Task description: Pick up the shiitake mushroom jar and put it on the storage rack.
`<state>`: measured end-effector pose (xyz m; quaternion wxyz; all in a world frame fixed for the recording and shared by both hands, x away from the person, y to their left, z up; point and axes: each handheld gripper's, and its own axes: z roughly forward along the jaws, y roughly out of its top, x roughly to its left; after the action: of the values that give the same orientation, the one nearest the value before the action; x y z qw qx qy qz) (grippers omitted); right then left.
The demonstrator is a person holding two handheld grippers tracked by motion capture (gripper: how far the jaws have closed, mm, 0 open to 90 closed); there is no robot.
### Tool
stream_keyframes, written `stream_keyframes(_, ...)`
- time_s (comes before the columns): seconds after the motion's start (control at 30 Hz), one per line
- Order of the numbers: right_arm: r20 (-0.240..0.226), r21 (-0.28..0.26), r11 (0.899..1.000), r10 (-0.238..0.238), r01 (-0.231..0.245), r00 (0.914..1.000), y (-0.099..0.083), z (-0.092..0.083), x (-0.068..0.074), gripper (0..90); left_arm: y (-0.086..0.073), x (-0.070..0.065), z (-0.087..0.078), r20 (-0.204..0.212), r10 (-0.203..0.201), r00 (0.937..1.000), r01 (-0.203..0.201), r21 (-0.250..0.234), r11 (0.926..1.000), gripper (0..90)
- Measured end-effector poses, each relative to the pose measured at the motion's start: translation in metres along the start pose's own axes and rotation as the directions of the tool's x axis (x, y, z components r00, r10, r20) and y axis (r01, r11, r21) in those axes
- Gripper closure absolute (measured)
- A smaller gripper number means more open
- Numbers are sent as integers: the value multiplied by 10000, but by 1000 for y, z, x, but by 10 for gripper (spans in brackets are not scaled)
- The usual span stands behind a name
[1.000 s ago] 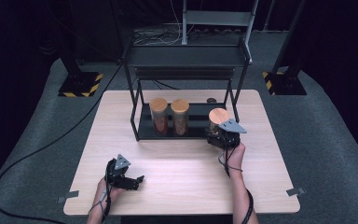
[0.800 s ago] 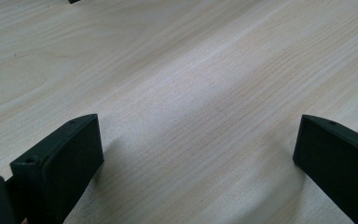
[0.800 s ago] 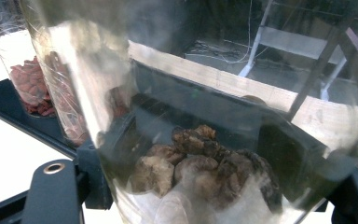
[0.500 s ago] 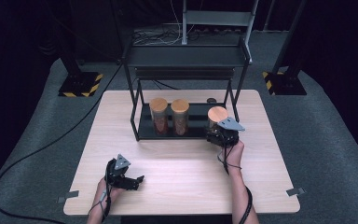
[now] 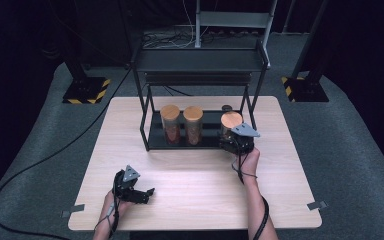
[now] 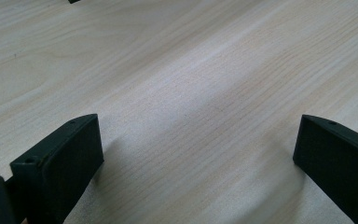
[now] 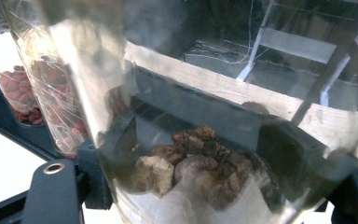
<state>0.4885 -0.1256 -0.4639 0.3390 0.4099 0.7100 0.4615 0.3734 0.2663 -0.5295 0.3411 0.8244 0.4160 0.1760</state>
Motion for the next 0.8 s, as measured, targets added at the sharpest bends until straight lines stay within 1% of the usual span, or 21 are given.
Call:
stream_keyframes(0.23,-47,-30,10000,-50,50,10000,4,4,1,249,0,0,0,1,-1,10000,1,-1,10000,6)
stream_keyframes(0.8,-115,53,10000,66,-65,9999,7,14,0,249,0,0,0,1,-1,10000,1,0,10000,6)
